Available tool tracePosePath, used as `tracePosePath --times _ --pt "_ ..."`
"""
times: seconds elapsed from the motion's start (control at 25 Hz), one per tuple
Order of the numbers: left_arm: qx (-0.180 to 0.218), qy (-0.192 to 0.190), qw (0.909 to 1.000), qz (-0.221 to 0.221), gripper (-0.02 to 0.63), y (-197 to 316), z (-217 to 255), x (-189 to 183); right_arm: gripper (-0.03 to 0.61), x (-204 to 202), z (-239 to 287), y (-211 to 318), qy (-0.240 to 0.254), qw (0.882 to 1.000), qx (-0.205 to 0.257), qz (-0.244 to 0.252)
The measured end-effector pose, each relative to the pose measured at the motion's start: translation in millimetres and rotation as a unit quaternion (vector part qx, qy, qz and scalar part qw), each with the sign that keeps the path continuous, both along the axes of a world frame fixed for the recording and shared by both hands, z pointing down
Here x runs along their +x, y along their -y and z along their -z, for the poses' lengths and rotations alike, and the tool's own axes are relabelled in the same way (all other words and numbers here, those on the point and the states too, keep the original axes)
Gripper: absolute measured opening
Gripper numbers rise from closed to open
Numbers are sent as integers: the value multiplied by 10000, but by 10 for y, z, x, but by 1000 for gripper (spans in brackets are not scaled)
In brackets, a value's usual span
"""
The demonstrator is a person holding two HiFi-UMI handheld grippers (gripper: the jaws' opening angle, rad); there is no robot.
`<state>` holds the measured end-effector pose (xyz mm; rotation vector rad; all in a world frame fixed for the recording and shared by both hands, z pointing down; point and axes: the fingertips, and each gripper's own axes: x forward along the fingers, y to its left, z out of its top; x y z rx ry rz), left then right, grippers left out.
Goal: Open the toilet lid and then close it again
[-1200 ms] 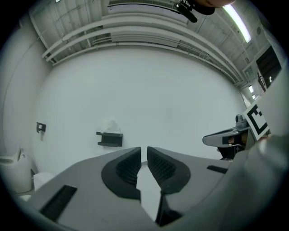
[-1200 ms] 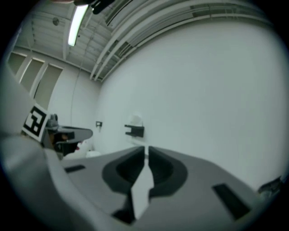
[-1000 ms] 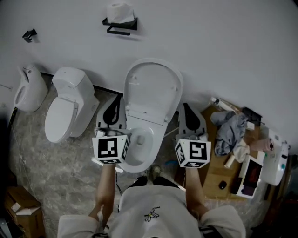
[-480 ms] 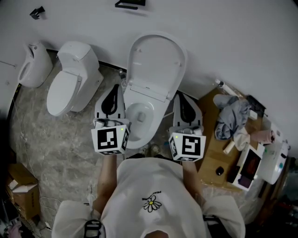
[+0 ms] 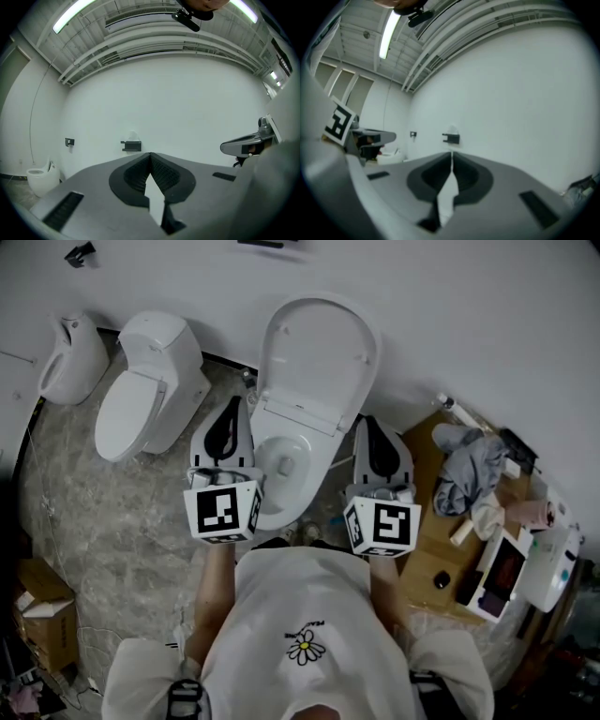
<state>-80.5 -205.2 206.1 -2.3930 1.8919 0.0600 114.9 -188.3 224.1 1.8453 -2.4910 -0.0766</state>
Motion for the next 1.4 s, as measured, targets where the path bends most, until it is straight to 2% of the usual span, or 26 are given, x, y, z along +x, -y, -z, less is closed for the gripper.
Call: tracePosePath --times 0.2,0.4,0.48,0.72,0.84,0.92,1.04,1.16,1.24,1.4 --pt "-116 -83 9996 -242 25 162 -43 113 35 80 -49 113 196 9997 -134 -71" --pt "-267 -85 9981 -556 33 696 -36 262 40 290 1 513 284 9989 -217 -311" --pt "-307 -11 9968 -733 96 967 -29 346 85 356 10 743 237 9988 -270 -327" --pt "-438 393 9920 -1121 196 1924 -80 611 157 515 -113 1605 180 9972 -582 -424" --pt "-676 532 9911 -1011 244 2433 -312 683 161 586 -366 2051 202 9944 -913 -498" --pt "-964 670 9890 -903 253 2699 -549 709 161 643 -584 2267 262 9911 -1176 -565" --pt "-1370 1046 9802 -979 255 3016 -937 772 161 721 -923 2501 6 9855 -1535 -718" --pt "-1697 964 9743 -1124 255 3269 -1220 784 161 801 -1165 2660 -320 9801 -1773 -835" --pt "-1832 926 9723 -1116 255 3375 -1333 749 161 836 -1272 2722 -488 9776 -1859 -857" --pt "-1913 1273 9667 -1131 253 3505 -1487 761 161 858 -1429 2809 -803 9720 -2036 -857"
